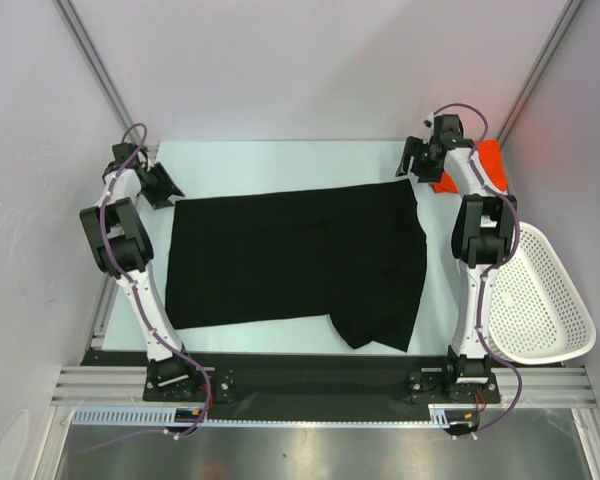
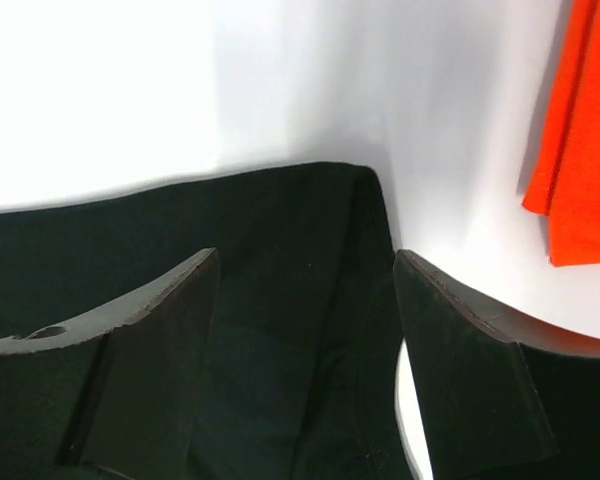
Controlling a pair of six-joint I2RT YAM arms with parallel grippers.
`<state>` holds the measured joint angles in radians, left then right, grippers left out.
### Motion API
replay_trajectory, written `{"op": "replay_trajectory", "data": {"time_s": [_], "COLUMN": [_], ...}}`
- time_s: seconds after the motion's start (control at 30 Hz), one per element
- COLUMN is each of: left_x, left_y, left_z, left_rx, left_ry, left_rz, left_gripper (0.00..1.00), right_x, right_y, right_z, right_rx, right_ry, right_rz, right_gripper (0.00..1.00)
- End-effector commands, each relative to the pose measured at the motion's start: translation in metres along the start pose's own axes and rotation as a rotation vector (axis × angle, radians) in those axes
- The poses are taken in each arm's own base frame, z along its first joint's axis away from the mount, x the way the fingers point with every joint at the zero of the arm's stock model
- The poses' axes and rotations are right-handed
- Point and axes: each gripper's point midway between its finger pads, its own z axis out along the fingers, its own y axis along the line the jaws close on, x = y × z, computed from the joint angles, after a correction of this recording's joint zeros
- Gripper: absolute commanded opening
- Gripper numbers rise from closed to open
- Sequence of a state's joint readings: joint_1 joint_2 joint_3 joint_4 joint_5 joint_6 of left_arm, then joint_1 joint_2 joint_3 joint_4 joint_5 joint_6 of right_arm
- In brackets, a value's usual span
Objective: Fold and stack the t-shirts
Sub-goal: Fold the tshirt
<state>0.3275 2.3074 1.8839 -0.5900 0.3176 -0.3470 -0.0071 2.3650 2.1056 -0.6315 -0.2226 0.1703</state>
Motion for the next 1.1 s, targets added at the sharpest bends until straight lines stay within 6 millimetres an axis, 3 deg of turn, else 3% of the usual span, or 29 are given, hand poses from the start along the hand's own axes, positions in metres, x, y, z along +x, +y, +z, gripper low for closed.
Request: {"op": "replay_trajectory", "data": {"time_s": [0.0, 0.17, 0.47, 0.63, 0.67, 0.73, 0.83, 0.87, 1.07], "left_x": [-0.010, 0.003, 0.007, 0.007, 0.008, 0.009, 0.006, 0.003, -0.014], "left_y": [-0.002, 0.010, 0.002, 0.000, -0.002, -0.002, -0.003, -0.002, 0.000], "left_z": [0.002, 0.011, 0.020, 0.023, 0.024, 0.027, 0.029, 0.030, 0.036], "left_rx": [0.006, -0.024, 0.030, 0.050, 0.059, 0.067, 0.078, 0.081, 0.120], "left_ry": [-0.008, 0.030, 0.035, 0.035, 0.039, 0.043, 0.035, 0.028, -0.014], "left_rz": [0.055, 0.057, 0.019, 0.004, 0.001, -0.009, -0.021, -0.027, -0.099], "left_gripper": [0.52, 0.52, 0.47, 0.34, 0.26, 0.20, 0.05, 0.00, 0.00], "right_x": [-0.013, 0.000, 0.007, 0.004, 0.007, 0.008, 0.012, 0.015, 0.021], "right_y": [-0.002, -0.009, -0.012, -0.017, -0.019, -0.022, -0.019, -0.018, -0.016], "right_z": [-0.005, -0.002, 0.016, 0.022, 0.025, 0.027, 0.030, 0.030, 0.033], "right_rx": [-0.034, -0.010, -0.037, -0.029, -0.026, -0.024, -0.056, -0.064, -0.092], "right_ry": [-0.024, 0.017, 0.049, 0.044, 0.056, 0.064, 0.085, 0.097, 0.109], "right_rz": [-0.013, -0.029, -0.037, -0.036, -0.036, -0.036, -0.036, -0.034, -0.035], "right_gripper": [0.76, 0.75, 0.72, 0.67, 0.66, 0.65, 0.55, 0.47, 0.30]}}
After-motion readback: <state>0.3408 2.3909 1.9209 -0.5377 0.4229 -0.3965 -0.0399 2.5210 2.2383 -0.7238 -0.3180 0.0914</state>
